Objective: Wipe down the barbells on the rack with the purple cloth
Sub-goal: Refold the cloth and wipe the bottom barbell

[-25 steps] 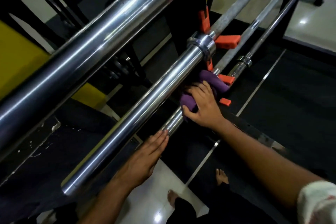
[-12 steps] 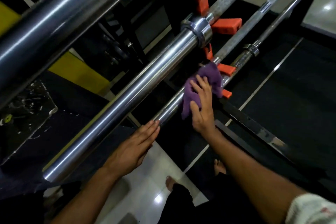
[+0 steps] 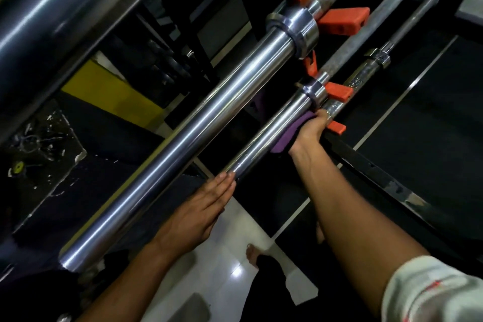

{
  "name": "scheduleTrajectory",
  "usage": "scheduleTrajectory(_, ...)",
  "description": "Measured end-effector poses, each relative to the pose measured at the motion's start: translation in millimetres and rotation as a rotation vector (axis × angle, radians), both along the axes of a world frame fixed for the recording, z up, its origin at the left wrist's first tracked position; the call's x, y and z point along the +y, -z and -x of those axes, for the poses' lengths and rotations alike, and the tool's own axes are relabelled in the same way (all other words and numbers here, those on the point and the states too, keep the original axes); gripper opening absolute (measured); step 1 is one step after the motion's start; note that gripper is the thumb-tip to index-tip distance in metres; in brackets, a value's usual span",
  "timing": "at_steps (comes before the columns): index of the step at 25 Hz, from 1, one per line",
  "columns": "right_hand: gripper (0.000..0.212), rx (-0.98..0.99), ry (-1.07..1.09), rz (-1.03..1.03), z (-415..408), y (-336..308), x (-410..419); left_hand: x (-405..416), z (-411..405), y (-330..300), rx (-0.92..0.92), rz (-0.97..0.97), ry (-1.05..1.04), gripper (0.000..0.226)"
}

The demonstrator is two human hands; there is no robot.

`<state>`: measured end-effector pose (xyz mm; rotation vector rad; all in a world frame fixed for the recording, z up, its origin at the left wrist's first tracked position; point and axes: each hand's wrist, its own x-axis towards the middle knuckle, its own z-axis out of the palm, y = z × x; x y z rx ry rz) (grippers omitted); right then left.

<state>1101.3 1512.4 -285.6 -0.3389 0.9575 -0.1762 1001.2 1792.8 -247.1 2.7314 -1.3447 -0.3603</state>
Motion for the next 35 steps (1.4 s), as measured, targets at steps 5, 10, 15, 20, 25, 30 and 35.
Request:
scheduleTrajectory(5, 0.04, 0.086, -0.096, 0.058, 38, -25, 26, -1, 1, 0, -0.014, -0.003, -0.001, 0.079)
scheduleTrajectory(10, 0.032, 0.077, -0.011, 0.056, 4, -19, 0, -2, 3, -3, 0.007, 0.012, -0.01, 0.078)
scheduleTrajectory(15, 0.03, 0.003, -0.28, 0.207, 44, -5, 24, 0, 2, -3, 0.033, 0.03, -0.012, 0.075)
scheduleTrajectory(20, 0.036, 0.142, -0.704, 0.681, 110, -29, 11, 1, 1, -1, 0.059, 0.074, -0.01, 0.067)
scheduleTrajectory(25, 0.046, 0.05, -0.74, 0.543, 164, -75, 8, -9, 13, -26, 0.267, 0.24, -0.187, 0.081)
scheduleTrajectory(30, 0.046, -0.3, -0.596, 0.416, 192, -102, 39, -28, 28, -57, 0.532, 0.576, -0.311, 0.046)
scheduleTrajectory(35, 0.063, -0.406, -0.809, 0.589, 233, -111, 84, -28, 18, -66, 0.346, 0.581, -0.233, 0.028)
